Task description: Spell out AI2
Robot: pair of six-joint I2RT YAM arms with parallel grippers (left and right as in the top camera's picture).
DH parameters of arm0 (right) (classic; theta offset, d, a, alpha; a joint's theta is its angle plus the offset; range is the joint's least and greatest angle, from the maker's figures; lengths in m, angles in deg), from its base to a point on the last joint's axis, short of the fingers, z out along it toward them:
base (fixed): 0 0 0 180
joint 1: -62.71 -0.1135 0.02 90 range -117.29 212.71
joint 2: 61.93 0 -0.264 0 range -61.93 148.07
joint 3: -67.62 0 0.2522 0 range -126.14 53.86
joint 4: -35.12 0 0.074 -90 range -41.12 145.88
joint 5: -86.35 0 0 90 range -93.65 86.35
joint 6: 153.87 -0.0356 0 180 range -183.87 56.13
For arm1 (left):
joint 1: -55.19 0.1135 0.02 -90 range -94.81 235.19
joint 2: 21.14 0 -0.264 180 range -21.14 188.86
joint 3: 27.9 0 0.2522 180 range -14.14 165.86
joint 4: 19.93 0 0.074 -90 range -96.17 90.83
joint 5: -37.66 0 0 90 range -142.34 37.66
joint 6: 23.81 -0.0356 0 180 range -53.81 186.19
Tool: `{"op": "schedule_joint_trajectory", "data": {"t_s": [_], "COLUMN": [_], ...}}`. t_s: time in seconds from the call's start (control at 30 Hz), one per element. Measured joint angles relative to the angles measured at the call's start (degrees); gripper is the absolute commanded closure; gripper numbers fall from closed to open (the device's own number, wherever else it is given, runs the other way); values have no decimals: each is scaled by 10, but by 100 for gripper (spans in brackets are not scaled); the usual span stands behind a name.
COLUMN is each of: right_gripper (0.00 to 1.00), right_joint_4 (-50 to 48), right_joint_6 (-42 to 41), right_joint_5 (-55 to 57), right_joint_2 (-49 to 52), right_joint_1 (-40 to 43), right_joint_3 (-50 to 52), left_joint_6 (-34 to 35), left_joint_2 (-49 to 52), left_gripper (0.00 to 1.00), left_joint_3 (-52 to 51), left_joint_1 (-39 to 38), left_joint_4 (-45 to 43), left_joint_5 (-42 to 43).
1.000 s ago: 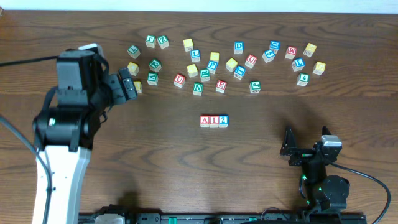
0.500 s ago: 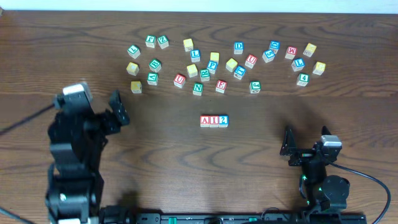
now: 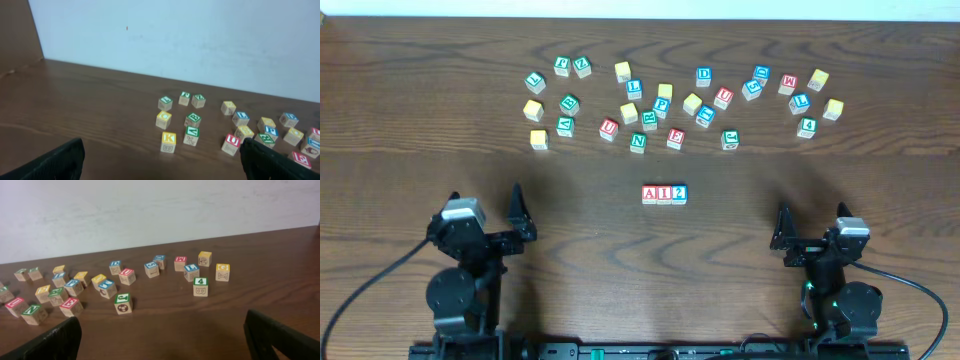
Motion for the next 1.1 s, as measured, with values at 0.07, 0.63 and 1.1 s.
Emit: {"op": "schedule_joint_trajectory", "data": {"t_s": [0.07, 0.63, 1.1], "right_gripper": [1, 1, 1], "right_joint_4": [0, 0, 0], "right_joint_6": [0, 0, 0], "right_joint_5": [0, 0, 0], "right_joint_2": [0, 0, 0], "right_joint_1": [0, 0, 0], "right_joint_3": [0, 0, 0], "left_joint_6": [-3, -54, -57], "left_joint_2": [-23, -129, -129], "left_gripper": [2, 2, 2], "left_joint_3": [-27, -141, -141], "left_joint_1": [0, 0, 0], "left_joint_4": [-21, -15, -15], "left_joint_5": [2, 1, 1]}}
